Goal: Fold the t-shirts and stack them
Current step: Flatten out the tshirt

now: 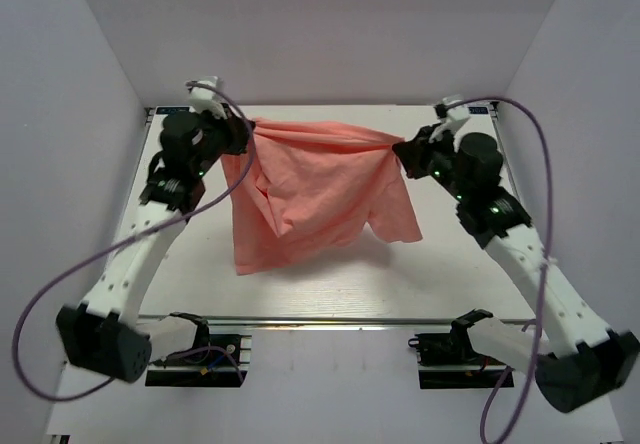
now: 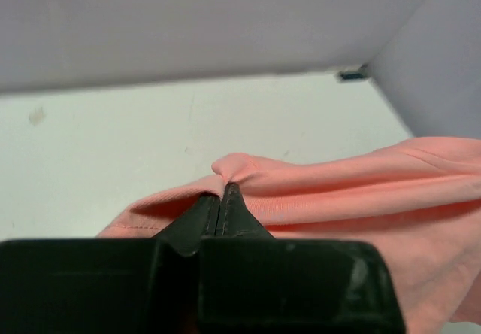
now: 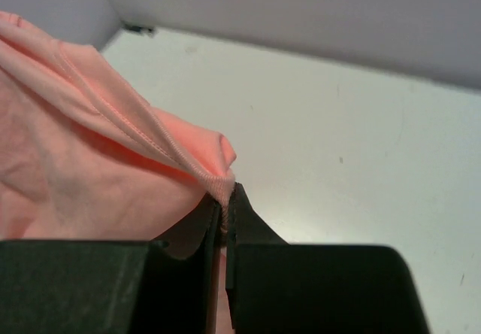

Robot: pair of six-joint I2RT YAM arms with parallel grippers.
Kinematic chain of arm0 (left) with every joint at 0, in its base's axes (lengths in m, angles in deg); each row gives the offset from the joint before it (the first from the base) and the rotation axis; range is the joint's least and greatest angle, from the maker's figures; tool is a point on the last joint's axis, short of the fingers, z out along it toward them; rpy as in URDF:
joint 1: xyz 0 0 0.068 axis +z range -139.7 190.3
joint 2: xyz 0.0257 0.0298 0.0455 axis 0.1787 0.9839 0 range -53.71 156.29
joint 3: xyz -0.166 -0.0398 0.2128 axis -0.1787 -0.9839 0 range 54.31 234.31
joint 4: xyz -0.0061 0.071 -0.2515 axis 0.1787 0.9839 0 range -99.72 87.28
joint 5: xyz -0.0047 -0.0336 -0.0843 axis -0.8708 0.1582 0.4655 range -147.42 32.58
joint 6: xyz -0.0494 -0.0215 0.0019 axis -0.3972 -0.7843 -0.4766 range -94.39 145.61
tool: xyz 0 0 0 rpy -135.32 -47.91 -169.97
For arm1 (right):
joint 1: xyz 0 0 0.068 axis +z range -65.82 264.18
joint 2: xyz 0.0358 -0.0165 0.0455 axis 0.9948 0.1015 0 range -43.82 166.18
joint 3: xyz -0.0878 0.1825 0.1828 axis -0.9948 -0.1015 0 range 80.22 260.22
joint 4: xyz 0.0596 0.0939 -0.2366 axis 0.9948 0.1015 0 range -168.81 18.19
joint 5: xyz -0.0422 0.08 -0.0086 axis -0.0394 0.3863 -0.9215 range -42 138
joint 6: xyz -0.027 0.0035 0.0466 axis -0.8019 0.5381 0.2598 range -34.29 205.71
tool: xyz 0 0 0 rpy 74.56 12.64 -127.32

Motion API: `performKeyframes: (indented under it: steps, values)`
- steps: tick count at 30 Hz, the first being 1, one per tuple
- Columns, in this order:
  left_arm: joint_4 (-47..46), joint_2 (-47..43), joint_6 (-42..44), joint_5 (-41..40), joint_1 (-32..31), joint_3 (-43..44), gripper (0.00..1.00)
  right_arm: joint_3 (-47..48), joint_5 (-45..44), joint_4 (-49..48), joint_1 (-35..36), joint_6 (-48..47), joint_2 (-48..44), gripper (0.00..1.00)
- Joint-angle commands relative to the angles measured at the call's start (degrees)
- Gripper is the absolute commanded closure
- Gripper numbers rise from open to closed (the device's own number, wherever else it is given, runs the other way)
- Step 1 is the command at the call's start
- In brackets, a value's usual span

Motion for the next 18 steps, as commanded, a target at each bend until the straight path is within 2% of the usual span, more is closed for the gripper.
performKeyframes:
  steps: [1, 3, 4, 5, 8, 12, 18]
  values:
    - [-4.6, 10.3, 0.4, -4.2, 1.7, -2.2, 1.0, -2.8, -6.5, -4.3, -1.2, 2.3, 6.9, 1.0]
    - [-5.5, 16.5, 1.3, -3.8, 1.7, -0.1, 1.0, -2.7, -7.6, -5.5, -1.5, 2.5, 11.9, 1.0]
    - [-4.5, 20.0, 2.5, -3.2, 1.7, 3.8, 1.0, -1.7, -8.0, -5.6, -2.1, 2.1, 15.3, 1.0]
    - [-4.5, 26.7, 3.3, -2.5, 1.7, 5.6, 1.0, -0.2, -9.3, -5.5, -2.3, 2.1, 18.9, 1.0]
    - [-4.6, 38.0, 3.3, -2.5, 1.7, 11.8, 1.0, 4.2, -9.2, -5.5, -3.8, 0.9, 26.8, 1.0]
    - [-5.2, 49.0, 3.9, -2.5, 1.7, 20.7, 1.0, 9.6, -7.7, -8.3, -5.4, -0.9, 36.7, 1.0]
    - [-3.6, 60.2, 3.9, -0.6, 1.7, 30.1, 1.0, 20.7, -7.2, -7.3, -8.3, -1.6, 50.0, 1.0]
